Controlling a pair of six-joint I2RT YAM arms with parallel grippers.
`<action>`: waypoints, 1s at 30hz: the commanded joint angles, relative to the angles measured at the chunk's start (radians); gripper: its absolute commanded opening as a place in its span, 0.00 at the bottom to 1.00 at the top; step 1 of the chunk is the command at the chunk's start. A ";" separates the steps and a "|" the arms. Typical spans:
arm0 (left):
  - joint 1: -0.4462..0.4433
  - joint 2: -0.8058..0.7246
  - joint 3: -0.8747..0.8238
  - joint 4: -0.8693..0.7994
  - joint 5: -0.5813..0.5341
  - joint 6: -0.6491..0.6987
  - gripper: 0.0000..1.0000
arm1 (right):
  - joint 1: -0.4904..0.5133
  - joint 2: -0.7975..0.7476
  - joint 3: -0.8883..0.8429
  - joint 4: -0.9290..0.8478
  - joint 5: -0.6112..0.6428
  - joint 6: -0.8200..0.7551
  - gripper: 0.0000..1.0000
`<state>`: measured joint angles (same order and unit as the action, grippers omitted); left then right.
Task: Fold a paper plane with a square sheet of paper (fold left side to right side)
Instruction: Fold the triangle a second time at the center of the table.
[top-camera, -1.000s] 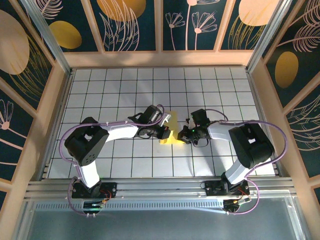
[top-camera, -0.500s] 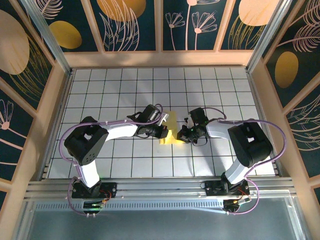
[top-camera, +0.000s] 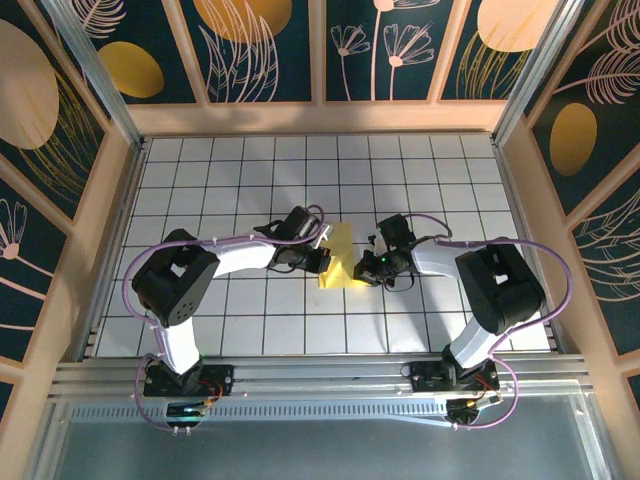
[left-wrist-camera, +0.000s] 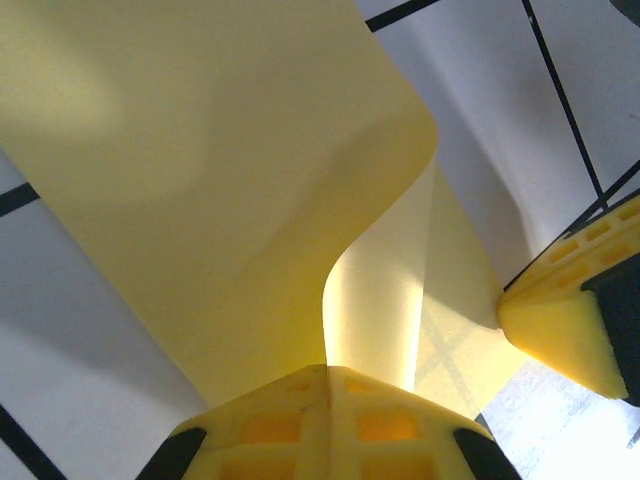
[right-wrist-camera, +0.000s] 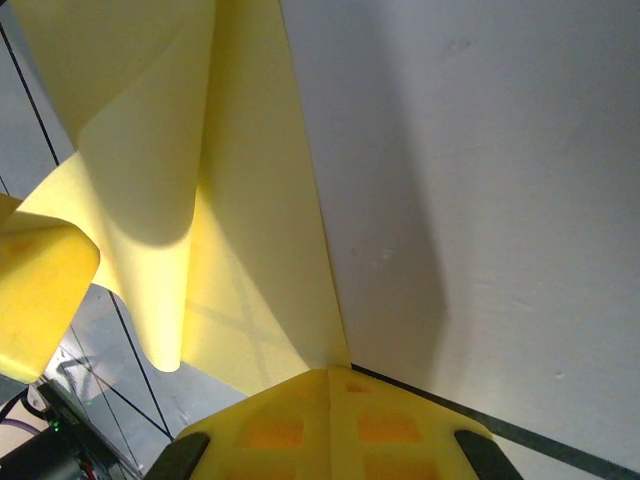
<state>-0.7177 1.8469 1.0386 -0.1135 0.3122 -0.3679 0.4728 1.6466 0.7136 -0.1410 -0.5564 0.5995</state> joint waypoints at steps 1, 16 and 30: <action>0.011 0.017 0.028 -0.029 -0.022 0.019 0.00 | 0.010 0.038 -0.004 -0.078 0.087 -0.026 0.00; 0.012 0.031 0.050 -0.076 -0.094 0.046 0.00 | 0.011 0.039 -0.008 -0.077 0.091 -0.024 0.00; 0.012 0.050 0.071 -0.072 -0.094 0.050 0.00 | 0.012 0.042 -0.008 -0.075 0.090 -0.023 0.00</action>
<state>-0.7120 1.8755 1.0828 -0.1658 0.2253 -0.3405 0.4732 1.6466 0.7139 -0.1429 -0.5537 0.5850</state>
